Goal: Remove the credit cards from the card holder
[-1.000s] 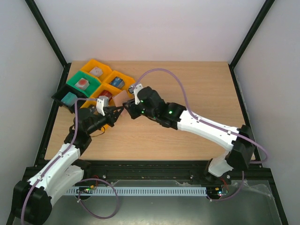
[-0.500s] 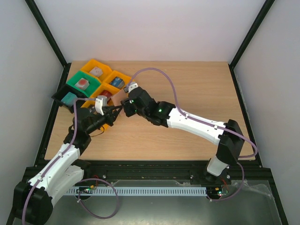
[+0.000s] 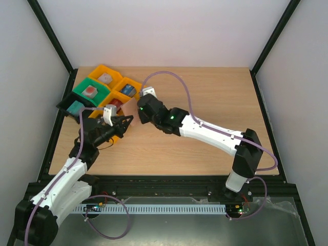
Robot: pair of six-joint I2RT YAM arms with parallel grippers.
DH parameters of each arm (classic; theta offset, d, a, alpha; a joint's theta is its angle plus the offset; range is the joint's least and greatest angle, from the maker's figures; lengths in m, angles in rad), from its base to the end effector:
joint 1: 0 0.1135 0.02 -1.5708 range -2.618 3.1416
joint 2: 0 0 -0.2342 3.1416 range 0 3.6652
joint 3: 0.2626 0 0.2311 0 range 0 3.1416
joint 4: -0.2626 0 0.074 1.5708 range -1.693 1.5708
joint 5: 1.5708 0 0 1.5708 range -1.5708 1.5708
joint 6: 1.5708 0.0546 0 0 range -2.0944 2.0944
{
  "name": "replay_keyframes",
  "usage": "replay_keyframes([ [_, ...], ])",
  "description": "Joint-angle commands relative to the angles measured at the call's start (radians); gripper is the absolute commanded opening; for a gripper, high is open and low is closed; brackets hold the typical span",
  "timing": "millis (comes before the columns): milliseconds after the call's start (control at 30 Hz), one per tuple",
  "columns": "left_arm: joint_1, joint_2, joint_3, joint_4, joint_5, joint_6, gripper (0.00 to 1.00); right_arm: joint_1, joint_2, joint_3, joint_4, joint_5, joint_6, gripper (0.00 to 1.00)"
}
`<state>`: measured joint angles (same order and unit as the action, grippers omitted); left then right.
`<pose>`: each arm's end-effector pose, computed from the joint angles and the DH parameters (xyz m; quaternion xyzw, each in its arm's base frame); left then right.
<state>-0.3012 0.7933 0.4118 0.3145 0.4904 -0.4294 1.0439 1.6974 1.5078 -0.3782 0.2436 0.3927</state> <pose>0.1901 -0.0860 0.2448 0.1201 0.7177 -0.4023 0.5555 0.2060 0.3280 0.2944 -0.2231 0.8433 0.2338 0.4294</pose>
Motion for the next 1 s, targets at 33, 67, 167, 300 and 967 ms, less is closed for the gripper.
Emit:
replay_keyframes([
  [33, 0.034, -0.031, 0.005, 0.065, 0.061, -0.069, 0.02, -0.169, -0.084, -0.086, -0.120, 0.135, -0.019, 0.02],
  [67, 0.040, -0.030, 0.003, 0.076, 0.068, -0.082, 0.02, -0.223, -0.119, -0.123, -0.107, 0.094, -0.037, 0.02],
  [167, 0.045, -0.036, 0.005, 0.079, 0.090, -0.049, 0.02, -0.345, -0.219, -0.193, -0.075, -0.152, -0.163, 0.02],
  [300, 0.059, -0.043, 0.025, 0.016, 0.152, 0.081, 0.02, -0.392, -0.359, -0.255, -0.063, -0.417, -0.314, 0.12],
  [967, 0.069, 0.054, 0.283, -0.109, 0.793, 0.463, 0.02, -0.420, -0.391, -0.188, 0.145, -1.331, -0.258, 0.56],
])
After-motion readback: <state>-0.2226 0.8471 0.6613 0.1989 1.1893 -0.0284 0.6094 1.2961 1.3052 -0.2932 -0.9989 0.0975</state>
